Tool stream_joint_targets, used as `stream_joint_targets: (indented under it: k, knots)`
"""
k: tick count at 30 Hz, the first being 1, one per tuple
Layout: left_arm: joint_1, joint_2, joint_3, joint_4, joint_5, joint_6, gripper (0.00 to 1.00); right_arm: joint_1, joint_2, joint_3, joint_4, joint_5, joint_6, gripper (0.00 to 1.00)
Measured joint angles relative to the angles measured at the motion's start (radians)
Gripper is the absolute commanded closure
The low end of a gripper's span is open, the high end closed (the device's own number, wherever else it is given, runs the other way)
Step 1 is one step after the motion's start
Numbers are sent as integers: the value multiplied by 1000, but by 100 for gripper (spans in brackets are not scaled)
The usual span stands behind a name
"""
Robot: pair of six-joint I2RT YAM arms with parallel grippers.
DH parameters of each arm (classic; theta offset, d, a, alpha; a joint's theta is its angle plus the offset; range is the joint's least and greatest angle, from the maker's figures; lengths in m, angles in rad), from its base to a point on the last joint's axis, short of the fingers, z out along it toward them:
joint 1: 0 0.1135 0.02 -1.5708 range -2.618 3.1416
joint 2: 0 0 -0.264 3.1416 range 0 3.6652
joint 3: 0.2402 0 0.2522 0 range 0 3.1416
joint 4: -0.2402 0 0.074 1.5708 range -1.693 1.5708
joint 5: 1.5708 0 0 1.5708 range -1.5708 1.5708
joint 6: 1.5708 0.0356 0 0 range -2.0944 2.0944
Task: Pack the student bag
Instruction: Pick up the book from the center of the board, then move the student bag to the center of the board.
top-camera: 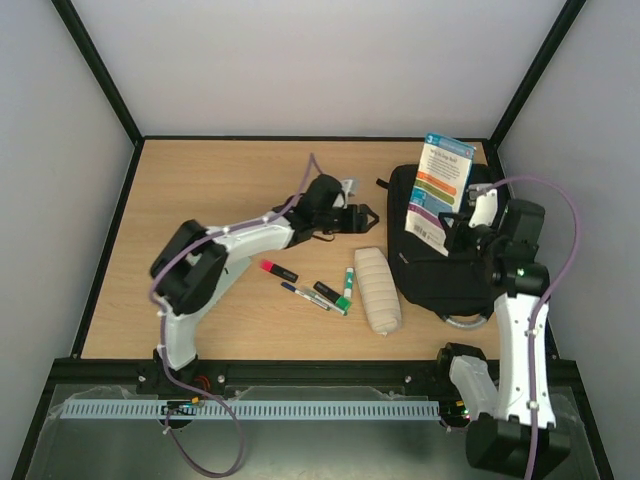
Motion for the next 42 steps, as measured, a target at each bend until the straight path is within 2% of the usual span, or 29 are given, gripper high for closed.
stream_joint_targets:
  k: [5, 10, 14, 19, 23, 25, 33, 42]
  knots:
    - [-42, 203, 195, -86, -30, 0, 32, -5, -125, -106, 37, 126, 0, 99]
    - [-62, 352, 328, -147, -35, -1, 32, -5, -145, -171, 76, 172, -1, 99]
    - [-69, 475, 492, -177, -26, -2, 35, -5, -145, -195, 90, 188, -2, 99]
    - [-70, 600, 687, -208, -12, -7, 57, -5, -155, -205, 113, 195, -5, 99]
    - [-66, 689, 822, -220, -8, -33, 90, -5, -166, -206, 119, 198, -8, 99]
    - [-56, 708, 845, -210, -5, -60, 97, -5, -166, -206, 125, 198, -8, 99]
    - [1, 713, 851, -179, 5, -125, 98, -5, -166, -207, 127, 198, -8, 99]
    - [204, 713, 852, -186, 19, -89, 98, -5, -166, -212, 127, 198, -11, 99]
